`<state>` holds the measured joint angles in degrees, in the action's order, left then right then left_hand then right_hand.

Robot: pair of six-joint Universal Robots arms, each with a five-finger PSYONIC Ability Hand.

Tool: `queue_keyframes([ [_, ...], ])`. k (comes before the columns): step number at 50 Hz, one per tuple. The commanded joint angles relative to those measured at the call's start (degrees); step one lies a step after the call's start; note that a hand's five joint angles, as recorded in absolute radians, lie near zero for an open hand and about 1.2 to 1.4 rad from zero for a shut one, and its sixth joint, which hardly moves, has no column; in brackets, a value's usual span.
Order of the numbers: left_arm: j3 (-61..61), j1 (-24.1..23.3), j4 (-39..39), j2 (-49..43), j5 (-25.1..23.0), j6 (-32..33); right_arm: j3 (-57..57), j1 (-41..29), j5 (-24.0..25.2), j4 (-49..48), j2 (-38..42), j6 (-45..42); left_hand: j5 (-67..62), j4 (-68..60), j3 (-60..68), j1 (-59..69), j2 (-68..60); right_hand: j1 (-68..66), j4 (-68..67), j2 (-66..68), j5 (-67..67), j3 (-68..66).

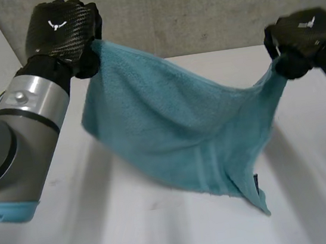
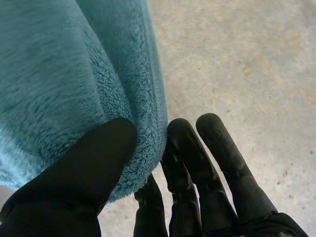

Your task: Fold the laundry

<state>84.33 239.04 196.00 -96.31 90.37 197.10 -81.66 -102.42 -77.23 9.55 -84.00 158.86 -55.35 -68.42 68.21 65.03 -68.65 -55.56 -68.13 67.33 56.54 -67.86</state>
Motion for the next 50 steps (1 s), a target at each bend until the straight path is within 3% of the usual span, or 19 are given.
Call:
queue_keyframes([
  [1, 3.73, -1.21, -0.17, -5.28, -0.02, 4.78, -0.43, -0.15, -3.28, -2.16, 8.84, -0.83, -14.65, -11.58, 11.79, 14.97, -11.35, -24.44, -11.87, 12.67, 13.46, -12.14],
  [9, 2.60, -4.55, -0.27, -21.27, 0.59, 5.14, -0.25, -0.59, -6.52, -6.28, 17.19, -0.75, -14.65, -11.58, 11.79, 14.97, -11.35, -24.44, -11.87, 12.67, 13.46, -12.14],
  [15, 2.68, -4.73, -0.53, -24.37, 1.13, 4.35, -0.51, -0.24, -10.40, -11.04, 19.05, -0.75, -14.65, -11.58, 11.79, 14.97, -11.35, -24.44, -11.87, 12.67, 13.46, -12.14],
  [18, 3.38, -5.17, -0.44, -23.75, 1.04, 4.43, -0.78, -0.06, -10.58, -11.92, 19.05, -0.75, 11.96, 15.03, -14.81, -11.63, 15.26, -24.44, -11.87, 12.67, 13.46, -12.14],
  [19, 3.73, -5.17, -0.53, -22.71, 0.95, 4.87, -0.87, -0.06, -10.49, -12.09, 19.05, -0.75, 35.22, 38.29, -38.08, -34.90, 38.52, -24.44, -11.87, 12.67, 13.46, -12.14],
  [22, 4.00, -4.73, -0.27, -20.07, 0.86, 5.05, -1.22, 0.11, -10.40, -12.45, 19.05, -0.75, 49.39, 52.46, -52.25, -49.06, 52.69, -24.44, -11.87, 12.67, 13.46, -12.14],
  [25, 3.56, -4.03, -0.26, -18.66, 0.86, 5.13, -1.48, 0.11, -10.31, -12.45, 19.13, -0.66, 51.77, 54.84, -54.63, -51.45, 55.07, -24.44, -11.87, 12.67, 13.46, -12.14],
  [33, 3.65, 8.10, -2.28, -14.87, -1.07, 5.14, -2.36, 0.03, -10.14, -12.53, 19.13, -0.75, 50.60, 53.67, -53.45, -50.27, 53.90, -24.44, -11.87, 12.67, 13.46, -12.14],
  [36, 3.56, 10.65, -4.12, -14.70, -3.88, 5.14, -2.45, -0.06, -10.14, -12.53, 19.14, -0.75, 50.43, 53.50, -53.29, -50.10, 53.73, -24.44, -11.87, 12.67, 13.46, -12.14],
  [43, 3.47, 19.43, -10.80, -16.80, -16.08, 4.70, -2.54, -0.15, -9.96, -12.45, 19.05, -0.75, 46.58, 49.65, -49.43, -46.25, 49.87, -24.44, -11.87, 12.67, 13.46, -12.14],
  [50, 3.03, 22.08, -13.01, -22.33, -19.18, 5.04, -2.54, -0.24, -9.78, -12.27, 19.05, -0.75, 43.04, 46.11, -45.89, -42.71, 46.34, -24.44, -11.87, 12.67, 13.46, -12.14],
])
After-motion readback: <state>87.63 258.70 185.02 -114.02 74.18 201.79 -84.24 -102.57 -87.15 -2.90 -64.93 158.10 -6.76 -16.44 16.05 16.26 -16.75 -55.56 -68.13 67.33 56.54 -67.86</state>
